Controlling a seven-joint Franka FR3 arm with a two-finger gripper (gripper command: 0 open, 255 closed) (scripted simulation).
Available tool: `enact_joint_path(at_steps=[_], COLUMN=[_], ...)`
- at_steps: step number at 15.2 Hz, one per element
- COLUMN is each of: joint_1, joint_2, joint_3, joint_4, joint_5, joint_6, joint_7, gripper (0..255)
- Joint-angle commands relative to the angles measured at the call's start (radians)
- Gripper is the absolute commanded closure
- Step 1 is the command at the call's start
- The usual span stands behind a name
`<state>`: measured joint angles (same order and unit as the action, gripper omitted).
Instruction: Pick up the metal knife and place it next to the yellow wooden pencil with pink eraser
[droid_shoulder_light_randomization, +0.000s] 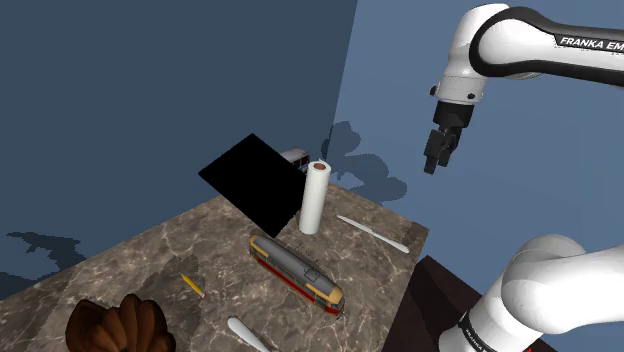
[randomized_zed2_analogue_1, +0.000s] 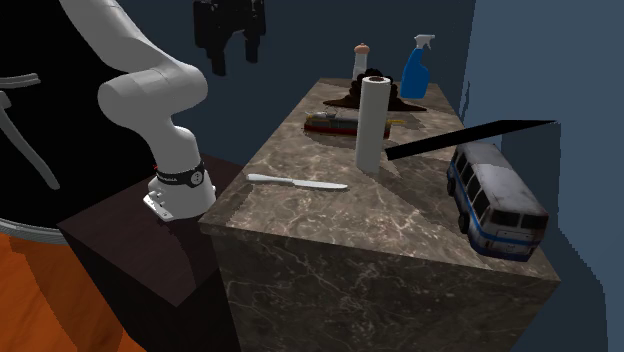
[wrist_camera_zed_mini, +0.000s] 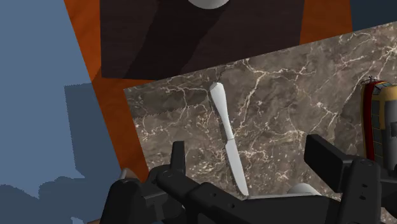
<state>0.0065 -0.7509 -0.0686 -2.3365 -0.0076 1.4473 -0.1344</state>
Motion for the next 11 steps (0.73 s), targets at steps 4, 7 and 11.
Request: enact_joint_path(at_steps=[4,7,11], joint_1=[0.015,0.029,0.048], joint_2=[0.033,0.079,0.164], joint_3=[0.031,0.061,0.1], joint_4=[-0.07,-0.129,-0.191], joint_5=[-0.003,-0.007,-0.016], joint_6=[0.096,0.196,0.332], joint_7=[0.014,0.029,0.053], gripper=[0,0,0])
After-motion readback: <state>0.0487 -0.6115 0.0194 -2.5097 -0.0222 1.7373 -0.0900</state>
